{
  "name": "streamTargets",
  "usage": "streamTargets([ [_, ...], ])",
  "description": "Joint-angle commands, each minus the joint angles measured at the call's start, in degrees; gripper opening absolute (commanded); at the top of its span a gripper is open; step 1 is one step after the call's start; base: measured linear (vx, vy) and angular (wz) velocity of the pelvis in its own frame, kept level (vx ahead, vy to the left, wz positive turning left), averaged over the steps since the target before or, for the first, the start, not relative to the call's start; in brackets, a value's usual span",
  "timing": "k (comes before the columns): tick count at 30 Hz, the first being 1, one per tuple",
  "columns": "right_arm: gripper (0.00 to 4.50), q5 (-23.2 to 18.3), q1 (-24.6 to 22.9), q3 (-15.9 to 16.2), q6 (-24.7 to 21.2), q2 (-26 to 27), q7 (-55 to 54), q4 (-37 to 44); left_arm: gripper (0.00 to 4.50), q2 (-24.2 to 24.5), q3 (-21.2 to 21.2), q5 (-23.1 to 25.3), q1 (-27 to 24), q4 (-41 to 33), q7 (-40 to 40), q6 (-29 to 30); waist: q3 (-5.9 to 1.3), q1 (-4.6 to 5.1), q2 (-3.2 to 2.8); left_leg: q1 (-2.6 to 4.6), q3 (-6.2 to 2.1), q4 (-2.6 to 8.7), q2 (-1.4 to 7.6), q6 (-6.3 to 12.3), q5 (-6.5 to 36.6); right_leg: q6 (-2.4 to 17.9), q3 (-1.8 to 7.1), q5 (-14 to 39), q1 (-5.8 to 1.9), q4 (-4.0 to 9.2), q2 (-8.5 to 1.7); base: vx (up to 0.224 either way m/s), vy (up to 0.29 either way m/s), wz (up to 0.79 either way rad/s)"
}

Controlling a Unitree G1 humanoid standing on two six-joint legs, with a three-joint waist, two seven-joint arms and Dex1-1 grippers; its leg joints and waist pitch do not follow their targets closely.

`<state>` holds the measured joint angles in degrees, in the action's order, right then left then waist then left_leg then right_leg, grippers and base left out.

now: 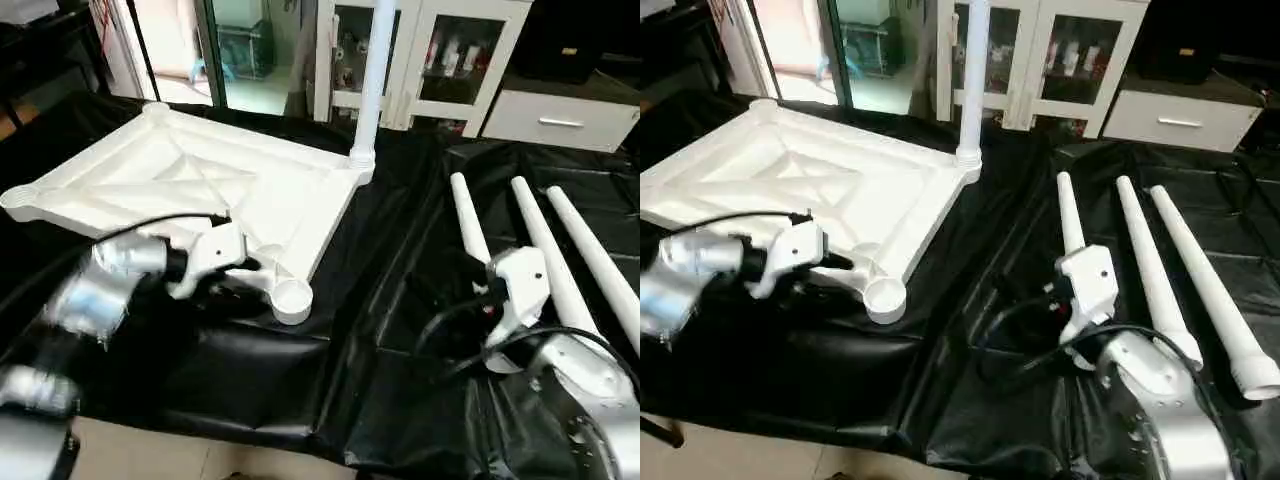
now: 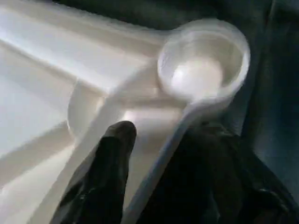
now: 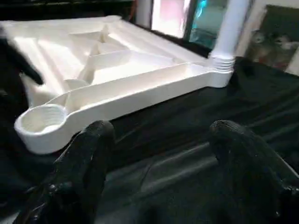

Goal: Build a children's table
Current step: Rotate table base

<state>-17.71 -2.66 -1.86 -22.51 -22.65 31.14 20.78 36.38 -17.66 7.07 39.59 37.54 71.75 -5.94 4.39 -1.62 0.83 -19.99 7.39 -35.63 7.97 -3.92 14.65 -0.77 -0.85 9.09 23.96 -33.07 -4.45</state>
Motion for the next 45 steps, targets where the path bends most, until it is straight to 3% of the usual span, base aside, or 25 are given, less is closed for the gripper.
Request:
streamTargets([
  [1,3.56,-1.0,-0.5,-0.3,-1.0,-0.8,1.4,2.5,2.71,0.6,-1.8,2.5,1.8,3.7,1.3,-2.1,-2.93,-0.13,-0.54,0.07,-0.88,6.42,3.52,0.36,15.7,7.4,1.99,26.3,-2.2,4.27,-3.51,0.0,0.0,0.0],
  [3,3.56,-1.1,-0.5,-0.3,-0.9,-0.8,1.5,2.4,2.71,0.3,-2.5,3.8,3.7,7.4,0.4,-4.2,-3.03,-0.2,-0.57,-0.32,-0.78,6.54,3.63,0.19,14.3,9.0,1.87,22.7,-2.64,3.75,-3.61,0.0,0.0,0.0],
  [5,3.56,-1.1,-0.5,-0.2,-0.8,-0.7,1.4,2.3,2.71,0.0,-2.7,4.0,4.5,9.2,0.1,-4.8,-3.4,-0.29,-0.61,-0.09,-0.66,6.36,3.77,0.0,13.8,10.1,1.86,20.9,-2.62,3.39,-3.66,0.0,0.0,0.0],
  [6,3.56,-1.2,-0.5,0.0,-0.8,-0.6,1.3,2.3,2.71,-0.2,-2.8,4.2,5.0,10.5,-0.1,-5.2,-3.56,-0.28,-0.6,-0.17,-0.37,6.26,3.87,0.32,11.2,11.9,1.77,15.4,-2.75,2.94,-3.48,0.056,0.0,0.02],
  [9,3.56,-1.4,-0.5,0.5,-0.6,-0.7,1.3,2.3,2.71,-1.5,-2.9,5.3,7.1,16.2,-2.0,-7.7,-3.96,-0.49,-0.6,0.08,0.42,5.75,3.81,1.29,9.2,14.3,1.7,9.9,-2.7,2.42,-3.3,0.067,0.002,0.04],
  [11,3.56,-1.4,-0.5,0.6,-0.6,-0.8,1.5,2.3,2.43,-2.1,-2.5,5.0,7.6,17.5,-2.3,-8.6,-4.37,-0.57,-0.69,0.12,0.49,5.44,3.82,1.98,5.6,15.6,1.66,4.5,-3.01,1.71,-3.33,0.095,0.002,0.04],
  [13,3.56,-1.3,-0.5,0.7,-0.5,-0.8,1.7,2.2,2.32,-2.3,-2.6,5.2,7.9,18.2,-2.1,-9.0,-4.62,-0.66,-0.4,-0.16,0.65,4.99,3.61,4.04,-0.4,17.6,1.48,-3.8,-3.44,0.9,-3.26,0.04,0.0,0.0],
  [15,3.56,-1.2,-0.4,0.7,-0.5,-0.8,1.8,2.0,2.16,-2.6,-2.8,6.0,8.4,19.0,-3.6,-8.3,-4.35,-0.8,-0.41,-0.07,0.82,5.05,3.75,4.63,0.9,18.1,1.49,-2.2,-3.39,1.18,-3.45,0.0,0.0,0.0],
  [17,3.56,-1.1,-0.3,0.8,-0.4,-0.8,1.9,1.9,1.98,-2.7,-3.1,6.6,8.6,19.1,-4.4,-8.5,-4.15,-1.02,-0.35,-0.02,0.82,5.3,3.96,4.06,3.9,17.5,1.57,3.0,-3.46,1.61,-3.64,0.0,0.0,0.0],
  [21,3.56,-0.9,-0.4,1.4,-0.1,-0.8,1.9,1.9,1.65,-2.8,-4.4,8.6,9.1,20.0,-5.3,-8.6,-3.38,-1.04,-0.37,0.31,0.78,6.18,4.33,0.66,12.8,13.1,1.69,18.5,-2.84,3.08,-3.63,0.0,0.0,0.0],
  [22,3.56,-0.9,-0.4,1.4,-0.1,-0.9,1.9,1.9,1.6,-2.9,-4.2,8.1,8.9,19.6,-4.6,-7.6,-3.53,-0.96,-0.18,0.24,0.61,6.26,4.31,-0.03,13.5,12.0,1.78,20.7,-3.03,3.15,-3.8,0.0,0.0,0.0],
  [25,3.56,-0.8,-0.6,1.6,-0.1,-0.9,2.0,2.1,1.44,-2.8,-2.9,5.9,8.0,17.1,-0.9,-3.9,-3.56,-0.72,-0.33,0.05,0.49,6.37,4.35,-0.6,12.9,11.7,1.83,19.3,-2.93,3.0,-3.7,0.0,0.0,0.0],
  [29,3.56,-0.6,-0.8,1.6,0.1,-0.9,2.0,1.9,1.26,-1.5,-2.0,3.7,5.0,11.0,2.9,1.3,-3.76,-0.68,-0.62,-0.05,0.64,6.21,4.4,-0.28,10.3,13.9,1.89,13.4,-3.14,2.37,-3.8,0.0,0.0,0.0],
  [33,3.56,-0.6,-0.8,1.8,0.4,-0.6,1.7,1.6,1.03,0.2,-0.4,1.9,-0.9,0.0,4.1,10.3,-4.13,-0.58,-0.45,-0.24,0.92,5.76,4.25,1.42,5.7,16.1,1.69,7.0,-3.43,1.7,-3.52,0.0,0.0,0.0],
  [36,3.56,-0.6,-0.7,2.4,0.5,-0.2,1.6,1.2,0.89,1.1,0.4,1.2,-5.0,-6.3,3.2,13.1,-4.12,-0.45,-0.15,-0.36,1.22,5.58,4.18,2.85,3.5,16.7,1.61,5.5,-3.45,1.62,-3.38,0.0,0.0,0.0],
  [39,3.56,-0.5,-0.5,2.8,0.6,0.0,1.7,0.9,0.69,1.7,0.9,1.1,-7.7,-10.8,2.4,16.3,-3.91,-0.46,-0.33,-0.19,1.34,5.68,4.15,2.88,5.4,16.0,1.62,8.9,-3.18,2.05,-3.13,0.0,0.0,0.0],
  [40,3.56,-0.5,-0.5,2.8,0.6,0.0,1.7,0.9,0.69,1.7,0.9,1.1,-7.7,-10.8,2.4,16.3,-3.83,-0.48,-0.13,-0.23,1.23,5.82,4.32,2.43,6.4,15.6,1.69,10.7,-3.31,2.03,-3.33,0.0,0.0,0.0],
  [41,3.56,-0.5,-0.3,3.0,0.6,0.0,1.8,0.7,0.63,2.1,1.3,1.5,-9.4,-14.0,1.2,19.9,-3.71,-0.49,-0.17,-0.21,1.28,5.88,4.23,2.33,6.9,15.2,1.67,12.0,-3.16,2.27,-3.23,0.0,0.0,0.0],
  [42,3.56,-0.6,0.3,3.2,0.7,0.1,2.0,0.2,0.63,2.3,1.9,1.7,-12.3,-18.7,-0.8,22.8,-3.63,-0.35,0.25,-0.33,1.12,6.01,4.47,1.85,7.8,14.3,1.73,14.6,-3.24,2.2,-3.45,0.0,0.0,0.0],
  [43,3.56,-0.5,0.6,3.4,0.7,0.1,2.1,-0.1,0.56,2.0,2.2,1.5,-12.8,-19.5,-1.4,22.8,-3.43,-0.24,0.18,-0.46,1.08,6.12,4.47,1.78,8.2,14.0,1.76,15.8,-3.15,2.39,-3.44,0.0,0.0,0.0],
  [45,3.56,-0.4,1.1,3.7,0.8,0.1,2.3,-0.8,0.4,0.8,2.5,1.2,-13.5,-20.8,-3.1,22.2,-3.3,-0.26,0.41,-0.06,1.26,6.05,4.24,1.72,10.5,12.5,1.75,20.4,-2.55,2.98,-3.15,0.0,0.0,0.0],
])
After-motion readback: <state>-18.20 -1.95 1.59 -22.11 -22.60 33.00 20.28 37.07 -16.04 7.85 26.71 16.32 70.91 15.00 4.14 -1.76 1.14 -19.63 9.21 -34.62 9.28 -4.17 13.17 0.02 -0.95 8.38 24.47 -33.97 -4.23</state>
